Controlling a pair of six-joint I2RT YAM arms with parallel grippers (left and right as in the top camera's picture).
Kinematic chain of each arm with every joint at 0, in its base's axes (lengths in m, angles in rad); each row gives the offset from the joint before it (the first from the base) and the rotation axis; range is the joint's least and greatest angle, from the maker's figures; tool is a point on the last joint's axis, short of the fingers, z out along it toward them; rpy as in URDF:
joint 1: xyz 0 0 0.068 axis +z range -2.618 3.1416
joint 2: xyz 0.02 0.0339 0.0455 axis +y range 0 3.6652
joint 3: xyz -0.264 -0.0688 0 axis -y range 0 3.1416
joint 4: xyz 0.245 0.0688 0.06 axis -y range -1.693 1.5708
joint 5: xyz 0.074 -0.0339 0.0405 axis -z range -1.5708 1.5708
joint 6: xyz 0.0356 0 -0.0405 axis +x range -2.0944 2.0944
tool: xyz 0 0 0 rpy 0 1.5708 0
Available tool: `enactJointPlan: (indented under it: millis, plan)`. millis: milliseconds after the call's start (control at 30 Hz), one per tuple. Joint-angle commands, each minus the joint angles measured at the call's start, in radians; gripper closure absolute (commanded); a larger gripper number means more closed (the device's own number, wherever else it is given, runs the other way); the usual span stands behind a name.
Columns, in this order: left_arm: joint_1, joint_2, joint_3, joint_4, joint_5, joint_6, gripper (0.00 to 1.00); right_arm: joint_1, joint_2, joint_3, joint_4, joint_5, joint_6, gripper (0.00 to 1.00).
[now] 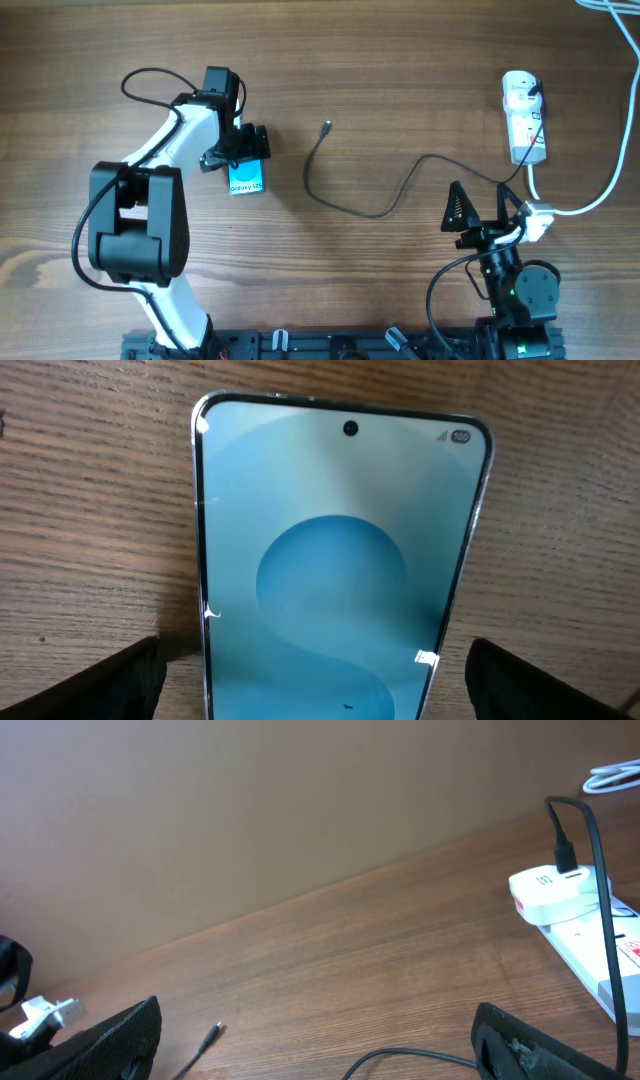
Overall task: Plug charger to phone and switch on socket
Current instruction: 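Close the left gripper on the phone's bottom edge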
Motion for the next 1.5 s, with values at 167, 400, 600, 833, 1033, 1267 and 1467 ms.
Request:
enactJointPlan:
  millis: [167, 400, 600, 833, 1033, 1267, 1467]
  plan:
    - [-0.061, 0.06, -0.019, 0.003, -0.033, 0.009, 0.05, 0.006, -0.005, -0.001, 0.004, 0.014, 0.006, 0.0]
    - [-0.061, 0.095, -0.019, -0.005, -0.033, -0.016, 0.14, 0.006, -0.005, -0.001, 0.004, 0.014, 0.006, 0.0]
    - [-0.061, 0.095, -0.019, 0.007, -0.033, -0.047, 0.09, 0.006, -0.005, -0.001, 0.004, 0.014, 0.006, 0.0]
    - [-0.061, 0.095, -0.019, 0.006, -0.042, -0.047, 0.1, 0.006, -0.005, -0.001, 0.004, 0.014, 0.006, 0.0]
    - [-0.061, 0.095, -0.019, -0.019, -0.107, -0.047, 0.11, 0.006, -0.005, -0.001, 0.004, 0.014, 0.006, 0.0]
    - [-0.061, 0.095, -0.019, -0.024, -0.107, -0.047, 0.15, 0.006, -0.005, -0.001, 0.004, 0.014, 0.006, 0.0]
    - [-0.061, 0.095, -0.019, -0.024, -0.107, -0.047, 0.23, 0.006, -0.005, -0.001, 0.004, 0.014, 0.006, 0.0]
